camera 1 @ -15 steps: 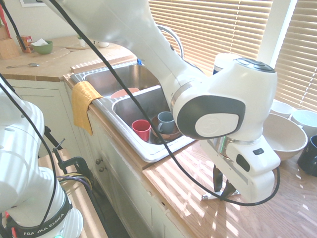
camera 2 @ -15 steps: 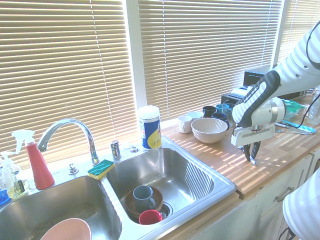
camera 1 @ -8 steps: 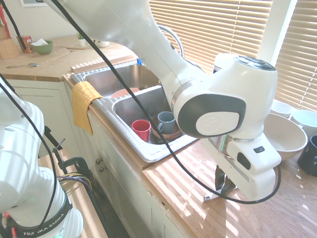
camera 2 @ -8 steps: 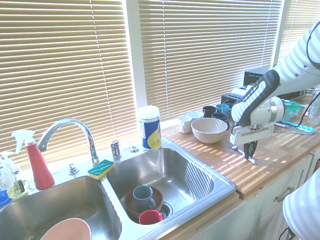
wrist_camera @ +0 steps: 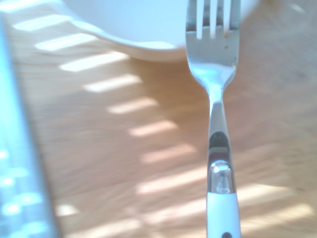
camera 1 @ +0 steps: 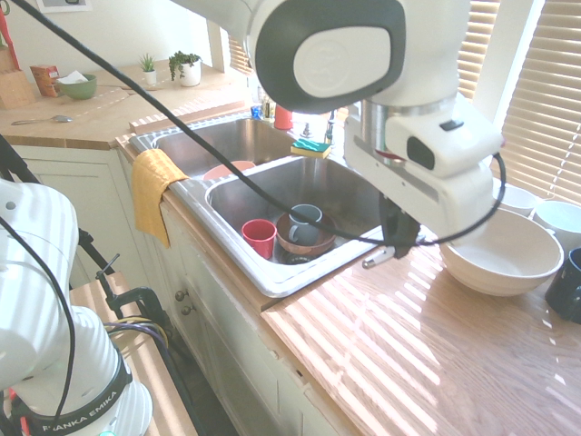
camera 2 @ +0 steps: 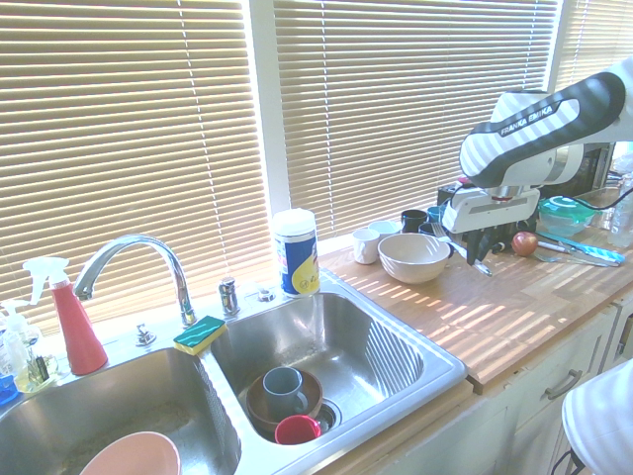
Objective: Put the fork into the sink
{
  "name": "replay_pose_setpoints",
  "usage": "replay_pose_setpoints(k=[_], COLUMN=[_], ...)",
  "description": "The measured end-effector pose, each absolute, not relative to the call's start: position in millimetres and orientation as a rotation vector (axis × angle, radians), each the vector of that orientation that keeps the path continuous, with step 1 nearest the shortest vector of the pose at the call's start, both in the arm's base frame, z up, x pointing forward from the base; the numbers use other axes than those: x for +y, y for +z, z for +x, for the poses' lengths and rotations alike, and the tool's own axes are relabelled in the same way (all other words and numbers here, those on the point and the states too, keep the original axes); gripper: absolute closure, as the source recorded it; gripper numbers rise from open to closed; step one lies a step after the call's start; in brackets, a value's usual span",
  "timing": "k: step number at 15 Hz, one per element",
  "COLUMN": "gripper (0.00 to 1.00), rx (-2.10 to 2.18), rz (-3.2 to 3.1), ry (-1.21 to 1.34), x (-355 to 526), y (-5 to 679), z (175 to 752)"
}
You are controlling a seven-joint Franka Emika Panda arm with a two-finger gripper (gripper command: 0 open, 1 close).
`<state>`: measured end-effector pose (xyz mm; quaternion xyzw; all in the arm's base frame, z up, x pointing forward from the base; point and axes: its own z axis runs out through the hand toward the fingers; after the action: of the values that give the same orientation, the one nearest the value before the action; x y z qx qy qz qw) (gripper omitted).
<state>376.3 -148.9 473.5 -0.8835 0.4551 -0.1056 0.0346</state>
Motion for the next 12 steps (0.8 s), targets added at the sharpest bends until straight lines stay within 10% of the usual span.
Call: replay_pose_setpoints(k=[12], gripper=[1.0], rx=[1.131], rz=[-2.848], ry=[-0.327], x=[120], y=[331], z=[488])
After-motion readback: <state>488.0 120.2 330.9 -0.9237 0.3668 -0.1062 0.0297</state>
